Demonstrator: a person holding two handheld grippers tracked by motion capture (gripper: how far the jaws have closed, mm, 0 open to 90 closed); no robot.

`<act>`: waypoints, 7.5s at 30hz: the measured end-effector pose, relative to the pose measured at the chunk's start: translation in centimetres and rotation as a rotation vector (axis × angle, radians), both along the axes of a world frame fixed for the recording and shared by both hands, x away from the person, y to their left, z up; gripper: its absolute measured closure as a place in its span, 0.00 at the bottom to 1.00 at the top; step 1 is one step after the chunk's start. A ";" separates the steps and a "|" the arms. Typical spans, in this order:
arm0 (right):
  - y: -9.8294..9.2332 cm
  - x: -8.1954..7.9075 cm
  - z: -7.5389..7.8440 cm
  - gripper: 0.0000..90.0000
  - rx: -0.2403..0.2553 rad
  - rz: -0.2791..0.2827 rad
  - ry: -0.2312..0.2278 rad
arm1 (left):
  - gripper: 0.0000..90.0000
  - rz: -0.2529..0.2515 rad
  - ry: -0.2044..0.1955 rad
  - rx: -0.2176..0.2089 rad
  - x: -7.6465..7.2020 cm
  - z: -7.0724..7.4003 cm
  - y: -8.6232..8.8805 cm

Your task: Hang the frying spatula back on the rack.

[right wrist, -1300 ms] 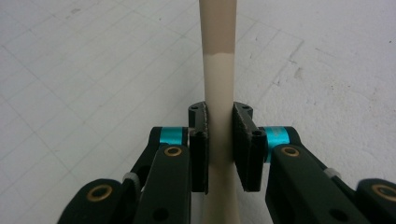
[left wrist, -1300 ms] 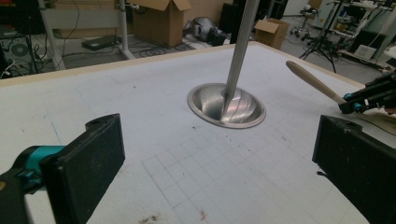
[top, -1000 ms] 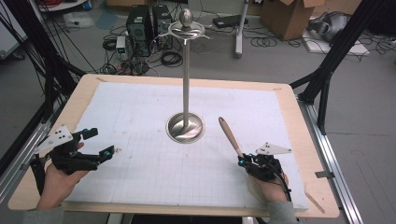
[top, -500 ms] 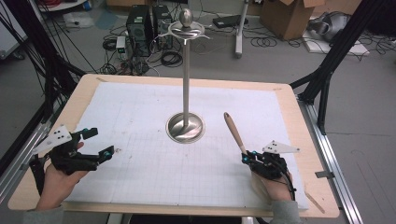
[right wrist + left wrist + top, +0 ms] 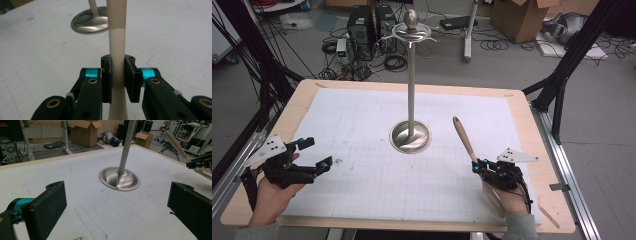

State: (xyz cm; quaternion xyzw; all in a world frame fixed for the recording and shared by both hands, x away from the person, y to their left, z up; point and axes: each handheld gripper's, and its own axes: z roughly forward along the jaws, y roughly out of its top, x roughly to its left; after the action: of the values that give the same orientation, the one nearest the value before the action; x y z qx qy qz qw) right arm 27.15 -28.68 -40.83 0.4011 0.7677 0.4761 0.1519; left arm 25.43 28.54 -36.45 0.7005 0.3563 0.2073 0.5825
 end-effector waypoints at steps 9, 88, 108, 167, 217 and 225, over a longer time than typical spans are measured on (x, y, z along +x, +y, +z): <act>0.0 -0.2 0.6 0.87 0.010 0.007 -0.019 | 0.03 -0.016 0.005 0.001 0.3 -0.1 -0.3; 0.7 4.4 15.7 0.87 0.007 0.224 -0.154 | 0.03 0.062 -0.006 -0.003 -3.0 -0.1 2.3; 1.4 5.5 18.1 0.87 0.025 0.252 -0.163 | 0.03 0.095 0.000 -0.001 -4.2 -0.1 3.3; 4.6 8.2 18.2 0.87 0.083 0.300 -0.124 | 0.03 0.128 0.011 0.003 -5.0 -0.5 4.3; 9.2 10.6 16.0 0.87 0.056 0.318 -0.089 | 0.03 0.164 -0.004 -0.003 -6.3 -0.3 5.0; 9.6 10.8 15.9 0.87 0.062 0.318 -0.085 | 0.03 0.169 -0.005 -0.007 -6.5 -0.3 5.1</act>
State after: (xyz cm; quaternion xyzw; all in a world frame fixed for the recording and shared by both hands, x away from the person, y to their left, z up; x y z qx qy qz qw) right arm 37.97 -19.13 -24.98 0.2585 0.7994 0.5341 0.0944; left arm 18.94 33.67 -36.77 0.6653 0.4136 0.2562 0.5664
